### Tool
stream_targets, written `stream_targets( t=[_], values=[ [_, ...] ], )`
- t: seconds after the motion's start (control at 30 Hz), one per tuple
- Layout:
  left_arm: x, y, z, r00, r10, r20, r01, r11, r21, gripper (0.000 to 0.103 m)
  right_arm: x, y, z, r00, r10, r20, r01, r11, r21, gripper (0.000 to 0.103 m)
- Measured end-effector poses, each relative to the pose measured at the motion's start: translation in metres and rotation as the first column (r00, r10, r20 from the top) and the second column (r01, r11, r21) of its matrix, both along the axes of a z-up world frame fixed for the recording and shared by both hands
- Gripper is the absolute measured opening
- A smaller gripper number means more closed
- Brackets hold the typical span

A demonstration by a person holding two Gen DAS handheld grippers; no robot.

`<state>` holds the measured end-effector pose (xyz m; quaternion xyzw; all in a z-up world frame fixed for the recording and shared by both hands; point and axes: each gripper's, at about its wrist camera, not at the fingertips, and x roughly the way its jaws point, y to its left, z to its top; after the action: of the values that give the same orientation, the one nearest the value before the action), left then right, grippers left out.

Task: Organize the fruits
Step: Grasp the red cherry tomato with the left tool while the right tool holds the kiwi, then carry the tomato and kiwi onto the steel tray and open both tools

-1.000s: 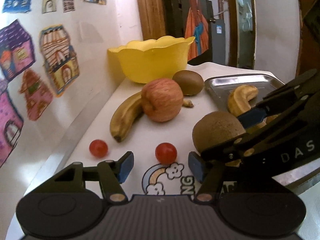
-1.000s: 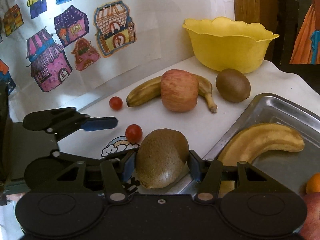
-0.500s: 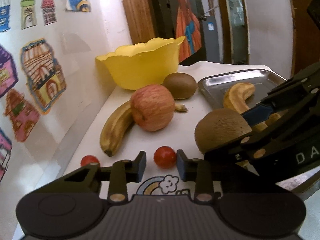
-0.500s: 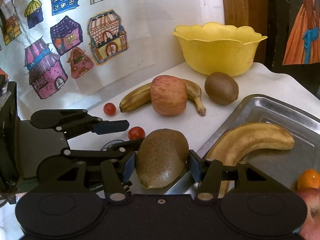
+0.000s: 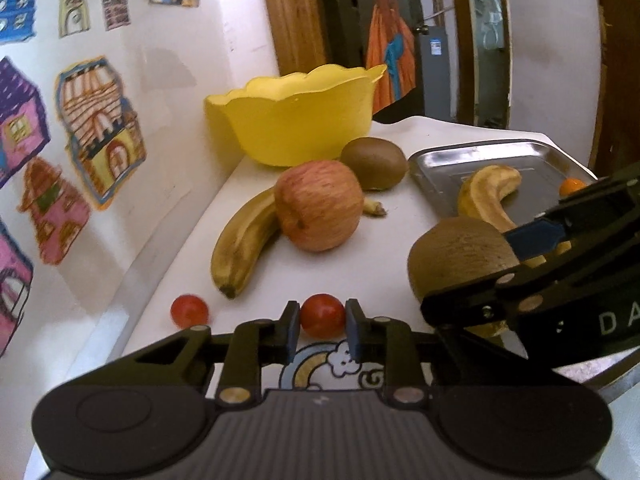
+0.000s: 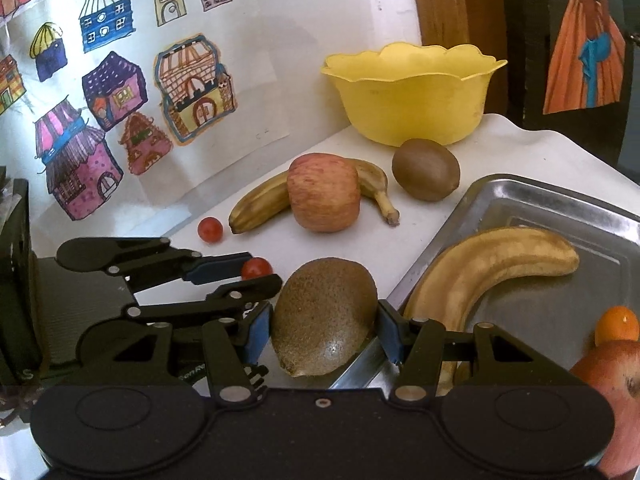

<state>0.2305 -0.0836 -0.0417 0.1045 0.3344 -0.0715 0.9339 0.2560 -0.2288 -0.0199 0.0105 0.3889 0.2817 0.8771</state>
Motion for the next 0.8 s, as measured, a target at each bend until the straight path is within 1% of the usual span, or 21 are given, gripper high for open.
stream_targets(
  t=[0.17, 0.27, 0.33, 0.37, 0.4, 0.47, 0.63, 0.77, 0.8],
  values=[
    [-0.005, 0.006, 0.005, 0.998, 0.041, -0.039, -0.041, 0.999, 0.012, 0.025, -0.007, 0.004, 0.002, 0.999, -0.039, -0.016, 0.039, 0.999, 0.008, 0.058],
    [-0.012, 0.013, 0.006, 0.997, 0.057, -0.050, -0.058, 0.998, -0.011, 0.025, -0.014, 0.009, 0.003, 0.998, -0.062, -0.025, 0.063, 0.998, 0.010, 0.057],
    [-0.018, 0.018, 0.007, 0.996, 0.063, -0.056, -0.064, 0.998, -0.023, 0.025, -0.019, 0.013, 0.005, 0.997, -0.071, -0.027, 0.071, 0.997, 0.007, 0.055],
    [-0.020, 0.021, 0.008, 0.996, 0.067, -0.062, -0.069, 0.997, -0.029, 0.025, -0.023, 0.015, 0.007, 0.997, -0.073, -0.020, 0.074, 0.997, 0.005, 0.054],
    [-0.022, 0.025, 0.008, 0.995, 0.072, -0.068, -0.074, 0.997, -0.037, 0.025, -0.027, 0.017, 0.009, 0.997, -0.077, -0.010, 0.077, 0.997, 0.003, 0.050],
    [-0.027, 0.031, 0.009, 0.994, 0.076, -0.075, -0.080, 0.996, -0.046, 0.025, -0.035, 0.022, 0.014, 0.996, -0.087, 0.009, 0.086, 0.996, 0.006, 0.048],
    [-0.038, 0.044, 0.009, 0.995, 0.070, -0.073, -0.073, 0.997, -0.039, 0.025, -0.041, 0.034, 0.014, 0.993, -0.114, 0.018, 0.115, 0.993, -0.026, 0.049],
    [-0.043, 0.056, 0.009, 0.995, 0.072, -0.071, -0.075, 0.996, -0.037, 0.025, -0.043, 0.038, 0.003, 0.989, -0.149, -0.008, 0.148, 0.988, -0.038, 0.052],
    [-0.045, 0.059, 0.010, 0.995, 0.072, -0.071, -0.075, 0.996, -0.038, 0.025, -0.045, 0.039, 0.001, 0.989, -0.150, -0.001, 0.150, 0.988, -0.040, 0.052]
  ],
)
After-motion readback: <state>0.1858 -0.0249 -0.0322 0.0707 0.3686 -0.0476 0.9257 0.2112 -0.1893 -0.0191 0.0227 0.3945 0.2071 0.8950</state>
